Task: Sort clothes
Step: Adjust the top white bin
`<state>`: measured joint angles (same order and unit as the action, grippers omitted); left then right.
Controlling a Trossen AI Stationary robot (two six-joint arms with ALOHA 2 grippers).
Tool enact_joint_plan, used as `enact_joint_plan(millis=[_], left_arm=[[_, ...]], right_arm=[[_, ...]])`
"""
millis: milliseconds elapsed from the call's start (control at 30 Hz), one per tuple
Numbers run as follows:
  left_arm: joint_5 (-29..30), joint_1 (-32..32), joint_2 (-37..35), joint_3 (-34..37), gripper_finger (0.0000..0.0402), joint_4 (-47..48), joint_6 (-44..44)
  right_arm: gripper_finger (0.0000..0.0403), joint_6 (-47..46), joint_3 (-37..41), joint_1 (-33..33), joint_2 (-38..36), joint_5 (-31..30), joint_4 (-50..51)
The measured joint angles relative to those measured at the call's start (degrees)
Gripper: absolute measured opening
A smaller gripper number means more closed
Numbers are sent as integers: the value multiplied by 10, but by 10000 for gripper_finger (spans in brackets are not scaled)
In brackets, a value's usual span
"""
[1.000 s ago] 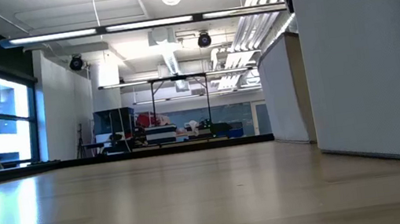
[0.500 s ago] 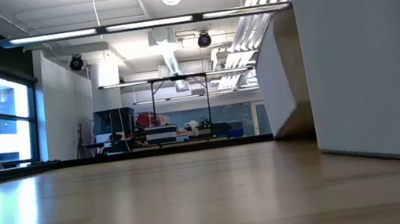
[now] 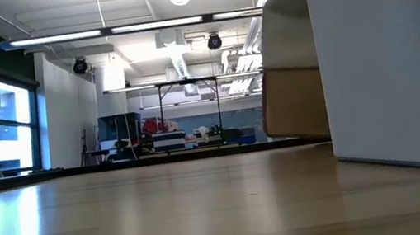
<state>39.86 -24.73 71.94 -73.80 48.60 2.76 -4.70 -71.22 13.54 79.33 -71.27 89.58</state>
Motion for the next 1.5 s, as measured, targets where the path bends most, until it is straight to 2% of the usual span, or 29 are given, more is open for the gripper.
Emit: enact_joint_plan(millis=[333, 667, 733, 833, 967, 1167, 1267, 1367, 1500], left_arm=[[0, 0, 0, 0, 195, 4, 0], [0, 0, 4, 0, 195, 7, 2], [0, 0, 4, 0, 195, 7, 2], [0, 2, 4, 6, 195, -5, 2], [-17, 24, 1, 79, 195, -111, -30], [-129, 79, 2, 208, 195, -301, -49], [-176, 103, 2, 249, 195, -378, -49], [-201, 120, 2, 272, 195, -416, -49], [-206, 131, 2, 291, 195, -451, -49]], right_arm=[[0, 106, 17, -5, 35, -178, 3], [0, 126, 17, -44, 42, -183, 3], [0, 113, 17, -55, 42, -160, 4], [0, 71, 17, -69, 41, -70, 5], [1, 51, 16, -81, 36, 39, -4], [0, 90, 16, -98, 29, 198, -61], [10, 117, 17, -116, 27, 279, -96], [36, 136, 17, -141, 24, 320, -93], [92, 172, 17, -179, 17, 328, -71]])
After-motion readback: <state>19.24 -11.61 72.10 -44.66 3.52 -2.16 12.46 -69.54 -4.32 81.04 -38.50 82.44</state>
